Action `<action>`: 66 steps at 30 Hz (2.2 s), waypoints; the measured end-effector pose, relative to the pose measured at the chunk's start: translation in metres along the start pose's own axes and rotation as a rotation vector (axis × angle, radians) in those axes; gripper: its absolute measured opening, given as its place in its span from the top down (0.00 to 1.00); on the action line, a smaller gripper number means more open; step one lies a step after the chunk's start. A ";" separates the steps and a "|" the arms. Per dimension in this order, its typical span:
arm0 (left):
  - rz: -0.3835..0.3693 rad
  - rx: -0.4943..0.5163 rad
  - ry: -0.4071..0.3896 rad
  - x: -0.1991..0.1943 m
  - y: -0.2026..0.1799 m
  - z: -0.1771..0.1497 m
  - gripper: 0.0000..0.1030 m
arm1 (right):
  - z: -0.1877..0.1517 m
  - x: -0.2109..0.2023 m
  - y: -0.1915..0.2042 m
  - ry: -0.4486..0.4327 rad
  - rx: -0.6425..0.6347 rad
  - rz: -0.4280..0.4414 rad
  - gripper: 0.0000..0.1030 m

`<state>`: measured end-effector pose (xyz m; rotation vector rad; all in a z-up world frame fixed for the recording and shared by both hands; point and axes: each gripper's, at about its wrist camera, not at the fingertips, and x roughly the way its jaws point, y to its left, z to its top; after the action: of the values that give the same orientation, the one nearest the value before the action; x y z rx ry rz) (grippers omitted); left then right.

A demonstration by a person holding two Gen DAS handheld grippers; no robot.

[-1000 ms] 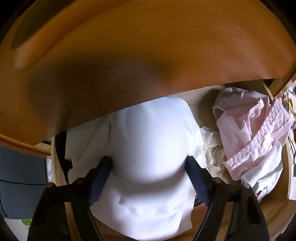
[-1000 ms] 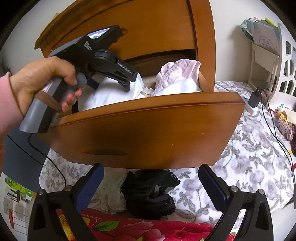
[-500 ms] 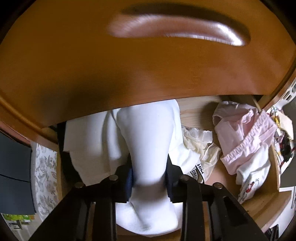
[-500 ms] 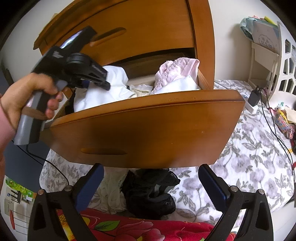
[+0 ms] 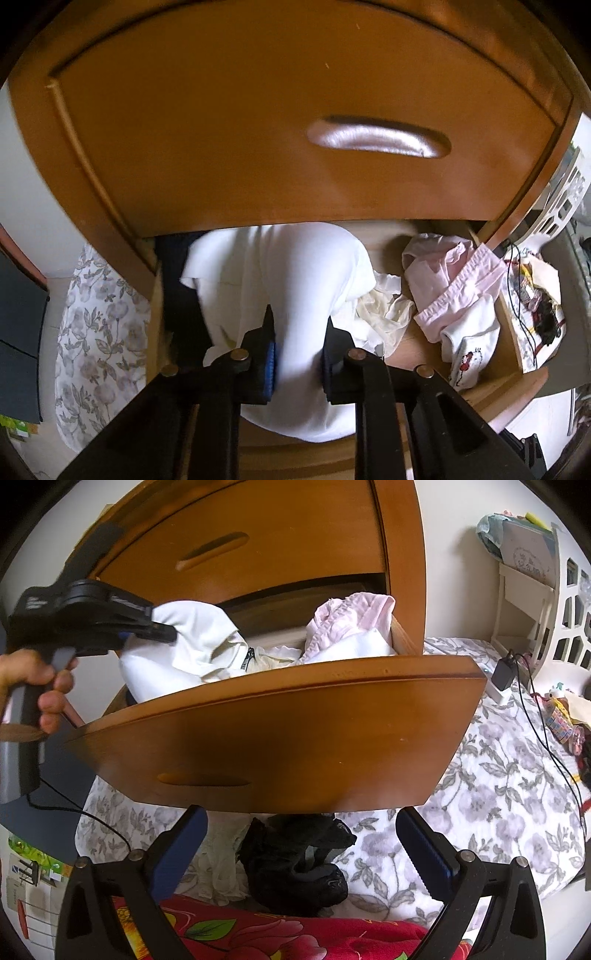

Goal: Take underwear out of drawer
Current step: 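Lift the white garment with black strap out of the drawer with left gripper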

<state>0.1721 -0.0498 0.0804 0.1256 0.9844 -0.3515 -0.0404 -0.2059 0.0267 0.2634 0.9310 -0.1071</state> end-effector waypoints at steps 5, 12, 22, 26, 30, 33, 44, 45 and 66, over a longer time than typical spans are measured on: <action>0.004 -0.017 -0.048 -0.017 0.006 -0.004 0.82 | 0.000 0.000 0.000 0.000 -0.002 -0.010 0.00; 0.015 -0.010 -0.131 -0.045 0.005 -0.004 0.83 | 0.000 0.000 0.001 0.002 -0.005 -0.023 0.00; 0.025 -0.021 -0.290 -0.104 0.007 -0.001 0.83 | -0.001 0.000 0.002 0.005 -0.010 -0.045 0.00; 0.009 -0.036 -0.351 -0.132 0.011 0.000 0.83 | -0.001 0.000 0.002 0.004 -0.013 -0.055 0.00; -0.022 -0.049 -0.415 -0.165 0.012 -0.001 0.83 | -0.002 -0.001 0.002 0.003 -0.011 -0.063 0.00; -0.044 -0.048 -0.465 -0.189 0.010 -0.004 0.83 | -0.002 -0.002 0.002 0.002 -0.010 -0.067 0.00; -0.138 -0.001 -0.620 -0.272 -0.005 -0.026 0.83 | -0.002 -0.002 0.002 0.002 -0.011 -0.077 0.00; -0.147 0.007 -0.634 -0.279 -0.006 -0.030 0.83 | -0.002 -0.002 0.002 0.001 -0.011 -0.079 0.00; -0.295 0.144 -0.583 -0.305 -0.039 -0.106 0.83 | 0.014 -0.092 -0.026 -0.223 0.053 -0.151 0.00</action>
<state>-0.0785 0.0121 0.2778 0.0035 0.3970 -0.6853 -0.0894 -0.2373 0.1041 0.2248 0.7263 -0.2949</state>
